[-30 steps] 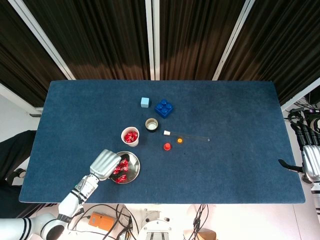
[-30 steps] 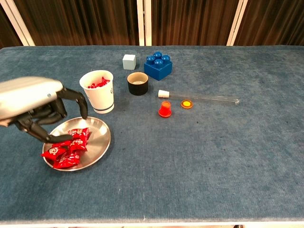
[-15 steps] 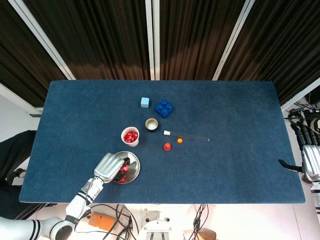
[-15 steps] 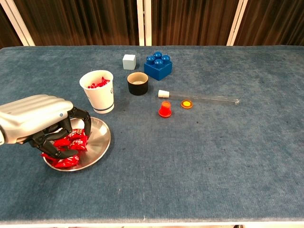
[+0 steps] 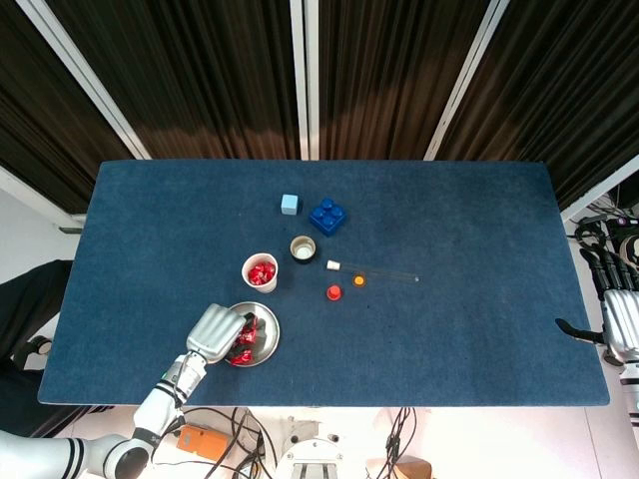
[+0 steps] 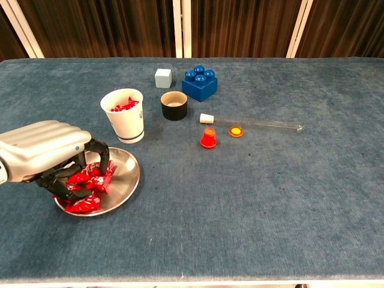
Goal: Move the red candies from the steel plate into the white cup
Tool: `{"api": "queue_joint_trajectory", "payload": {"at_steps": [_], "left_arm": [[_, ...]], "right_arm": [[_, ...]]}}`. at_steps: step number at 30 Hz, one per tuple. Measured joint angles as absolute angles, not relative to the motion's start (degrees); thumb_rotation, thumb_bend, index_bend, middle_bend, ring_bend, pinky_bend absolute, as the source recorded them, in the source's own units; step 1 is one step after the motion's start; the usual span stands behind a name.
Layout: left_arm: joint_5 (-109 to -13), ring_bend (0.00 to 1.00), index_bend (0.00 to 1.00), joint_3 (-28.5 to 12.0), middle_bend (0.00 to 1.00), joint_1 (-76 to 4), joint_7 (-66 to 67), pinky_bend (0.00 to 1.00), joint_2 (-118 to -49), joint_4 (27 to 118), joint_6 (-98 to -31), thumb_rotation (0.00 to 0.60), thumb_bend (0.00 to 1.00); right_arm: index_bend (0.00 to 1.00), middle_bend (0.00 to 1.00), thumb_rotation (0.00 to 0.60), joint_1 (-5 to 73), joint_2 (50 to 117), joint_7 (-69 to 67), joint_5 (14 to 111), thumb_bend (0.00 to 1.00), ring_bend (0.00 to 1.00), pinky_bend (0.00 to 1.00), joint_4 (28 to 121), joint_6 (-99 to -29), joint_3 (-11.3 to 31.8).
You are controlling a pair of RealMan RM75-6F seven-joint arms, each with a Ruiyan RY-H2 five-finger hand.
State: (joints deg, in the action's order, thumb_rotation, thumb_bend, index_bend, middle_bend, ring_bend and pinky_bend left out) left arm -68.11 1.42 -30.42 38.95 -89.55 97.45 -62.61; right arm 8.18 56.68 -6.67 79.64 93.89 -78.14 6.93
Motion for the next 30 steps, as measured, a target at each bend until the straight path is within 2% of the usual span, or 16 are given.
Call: {"api": "queue_joint_trajectory", "payload": {"at_steps": [4,10,17,22,30], "left_arm": [[-67.2,0.88,0.47,1.6,0.90,-30.9,40.6,0.82,-89.7,97.4,-62.1,0.600,0.26],[-66.9,0.88,0.56,1.5,0.90,-31.5,39.9,0.82,-89.8,97.0,-61.1,0.600,0.35],[-69.3,0.88,0.57,0.6,0.90,-31.2,34.5,0.82,-87.9,98.7,-61.9,0.600,0.35],[-72.3,0.88,0.57,-2.0,0.90,-31.2,27.7,0.82,-84.0,101.7,-63.3,0.600,0.35],[-72.1,0.88,0.57,-9.2,0.90,-34.4,24.0,0.82,-80.2,103.8,-63.1,0.600,0.35]], "right_arm": [[0.00,0.03,0.600,8.2,56.7,-6.7,79.6,0.26,0.00,0.15,93.9,-78.1,6.9],[0.00,0.03,0.600,8.1,56.7,-6.6,79.6,0.26,0.00,0.15,94.0,-78.2,6.9],[0.00,0.03,0.600,8.0,56.7,-6.5,79.5,0.26,0.00,0.15,94.1,-78.5,6.9],[0.00,0.03,0.600,7.8,56.7,-6.6,79.6,0.26,0.00,0.15,94.1,-78.7,6.9],[0.00,0.03,0.600,7.7,56.7,-6.7,79.5,0.26,0.00,0.15,94.0,-78.9,6.9]]}}
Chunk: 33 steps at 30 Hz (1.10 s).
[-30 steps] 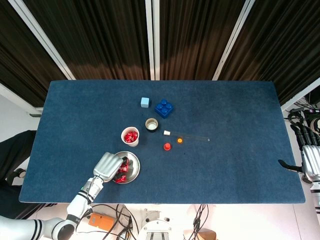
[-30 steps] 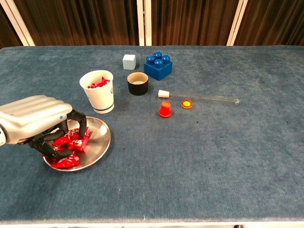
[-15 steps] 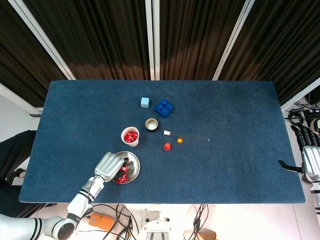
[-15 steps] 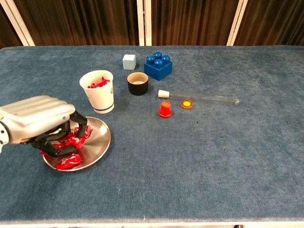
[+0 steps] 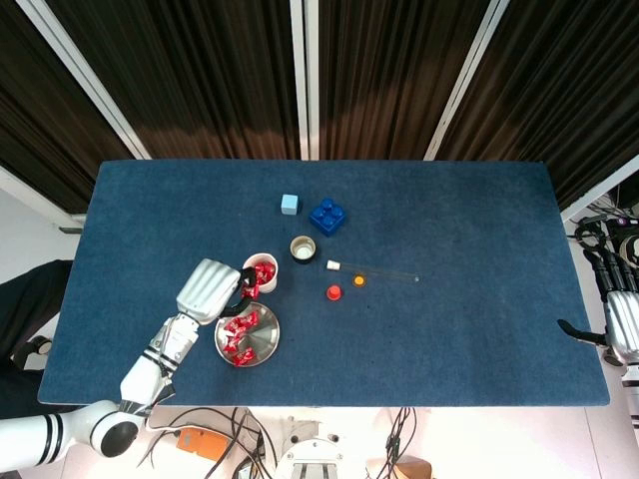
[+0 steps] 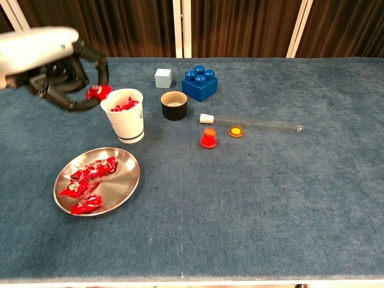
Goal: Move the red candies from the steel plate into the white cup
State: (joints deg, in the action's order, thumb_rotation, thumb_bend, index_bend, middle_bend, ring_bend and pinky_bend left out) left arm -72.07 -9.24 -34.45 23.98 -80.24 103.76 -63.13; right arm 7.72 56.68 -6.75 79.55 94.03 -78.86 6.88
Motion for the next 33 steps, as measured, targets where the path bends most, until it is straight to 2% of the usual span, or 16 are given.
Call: {"api": "queue_joint_trajectory", "payload": {"at_steps": [7,15,22,33], "left_arm": [[-65.6,0.88,0.57,-13.1,0.90,-39.1,24.0,0.82,-81.3,101.1,-58.6,0.600,0.35],[-57.8,0.88,0.56,-13.8,0.90,-43.0,25.3,0.82,-84.4,95.0,-54.8,0.600,0.32],[-55.7,0.88,0.44,-12.9,0.90,-44.0,26.4,0.82,-85.3,93.3,-55.5,0.600,0.25],[-56.2,0.88,0.37,-11.5,0.90,-42.9,27.0,0.82,-83.2,95.6,-59.3,0.600,0.21]], "right_arm": [[0.00,0.03,0.600,7.6,56.7,-7.0,79.3,0.26,0.00,0.15,93.8,-78.8,6.9],[0.00,0.03,0.600,7.5,56.7,-7.6,79.2,0.26,0.00,0.15,93.2,-78.7,6.9],[0.00,0.03,0.600,7.6,57.0,-7.9,79.1,0.26,0.00,0.15,92.8,-78.3,6.9],[0.00,0.03,0.600,7.5,56.9,-7.8,79.3,0.26,0.00,0.15,93.0,-78.6,6.9]]}}
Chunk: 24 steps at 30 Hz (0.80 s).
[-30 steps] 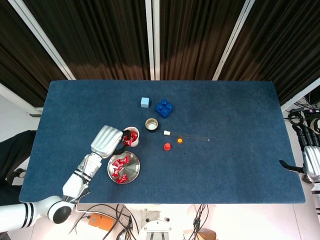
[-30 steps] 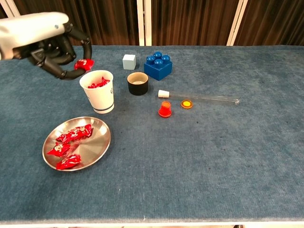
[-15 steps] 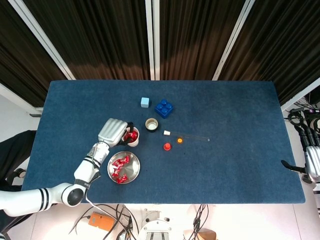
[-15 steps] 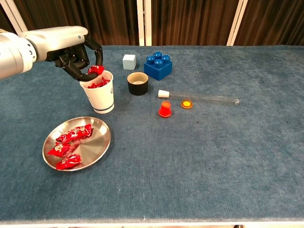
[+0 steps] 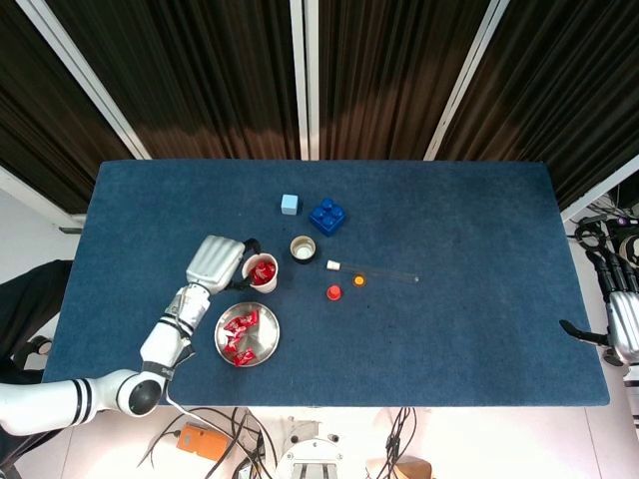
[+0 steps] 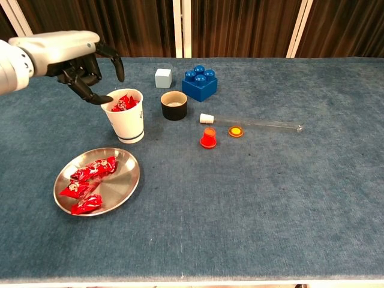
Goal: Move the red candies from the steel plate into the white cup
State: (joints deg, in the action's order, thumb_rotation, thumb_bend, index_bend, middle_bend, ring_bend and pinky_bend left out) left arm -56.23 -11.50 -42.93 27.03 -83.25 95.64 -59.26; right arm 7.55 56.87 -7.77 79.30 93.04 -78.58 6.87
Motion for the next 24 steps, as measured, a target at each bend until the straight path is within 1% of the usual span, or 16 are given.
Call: {"api": "queue_joint_trajectory", "payload": {"at_steps": [3,5,8,12,18,24], "left_arm": [[-58.6,0.88,0.38,-10.8,0.90,-41.2,26.0,0.82,-81.8,97.5,-62.1,0.600,0.21],[-60.5,0.88,0.41,-10.1,0.90,-39.8,25.1,0.82,-80.7,98.7,-63.9,0.600,0.21],[-63.8,0.88,0.45,-8.2,0.90,-36.9,23.9,0.82,-78.7,100.7,-67.2,0.600,0.21],[-67.6,0.88,0.46,-4.7,0.90,-33.5,22.5,0.82,-77.2,102.3,-69.6,0.600,0.21],[-71.2,0.88,0.46,-1.0,0.90,-32.2,22.2,0.82,-79.3,101.5,-68.7,0.600,0.21],[-71.2,0.88,0.46,-0.3,0.90,-32.5,23.0,0.82,-84.4,98.7,-65.9,0.600,0.21]], "right_arm": [[0.00,0.03,0.600,7.5,56.8,-7.8,79.4,0.26,0.00,0.15,93.1,-78.8,6.9],[0.00,0.03,0.600,7.5,56.8,-7.8,79.4,0.26,0.00,0.15,93.0,-78.8,6.9],[0.00,0.03,0.600,7.6,56.9,-7.9,79.4,0.26,0.00,0.15,92.9,-78.6,6.9],[0.00,0.03,0.600,7.8,57.0,-7.6,79.5,0.26,0.00,0.15,93.0,-78.4,7.0],[0.00,0.03,0.600,8.0,57.0,-6.7,79.5,0.26,0.00,0.15,93.8,-78.4,7.1],[0.00,0.03,0.600,8.0,56.7,-5.9,79.5,0.26,0.00,0.15,94.6,-78.6,7.1]]}}
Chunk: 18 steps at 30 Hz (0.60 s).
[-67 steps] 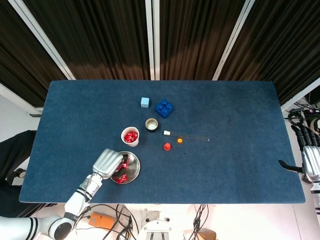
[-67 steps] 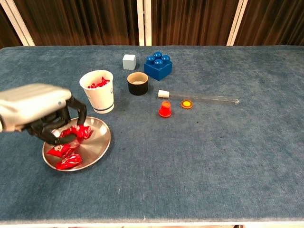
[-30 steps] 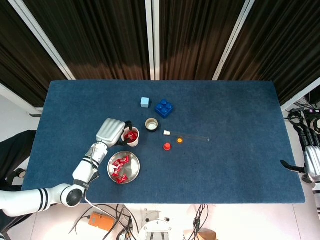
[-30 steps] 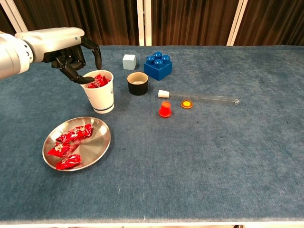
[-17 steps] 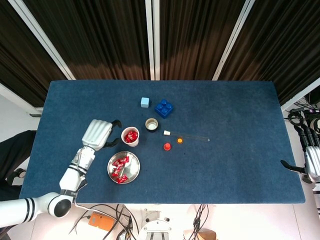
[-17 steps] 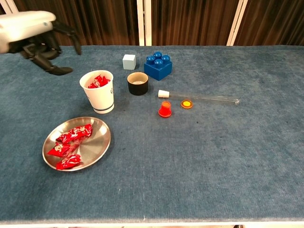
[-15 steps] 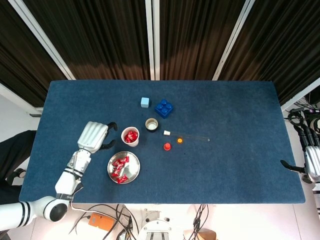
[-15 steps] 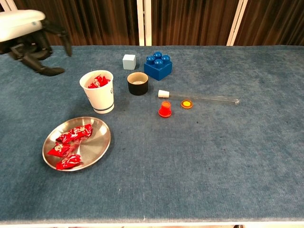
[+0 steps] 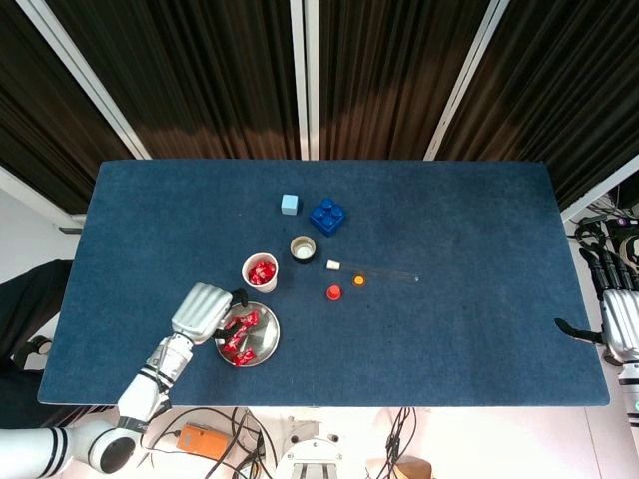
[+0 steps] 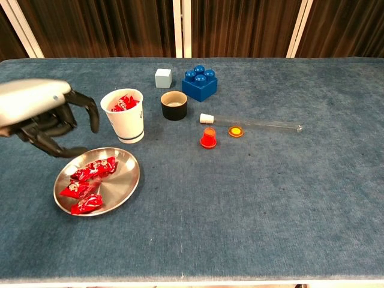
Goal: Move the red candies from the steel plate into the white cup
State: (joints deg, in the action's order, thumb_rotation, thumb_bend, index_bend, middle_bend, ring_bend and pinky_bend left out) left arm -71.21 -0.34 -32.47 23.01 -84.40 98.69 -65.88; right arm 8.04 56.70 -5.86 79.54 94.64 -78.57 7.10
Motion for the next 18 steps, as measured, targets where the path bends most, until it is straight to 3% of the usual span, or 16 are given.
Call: {"api": "queue_joint_trajectory", "payload": {"at_steps": [18], "left_arm": [[-64.0,0.88,0.46,-1.9,0.90,-33.2,29.9,0.82,-91.8,92.8,-62.5,0.600,0.18]], "right_arm": [[0.00,0.03,0.600,8.0,56.7,-5.9,79.1,0.26,0.00,0.15,94.5,-78.3,7.1]]}}
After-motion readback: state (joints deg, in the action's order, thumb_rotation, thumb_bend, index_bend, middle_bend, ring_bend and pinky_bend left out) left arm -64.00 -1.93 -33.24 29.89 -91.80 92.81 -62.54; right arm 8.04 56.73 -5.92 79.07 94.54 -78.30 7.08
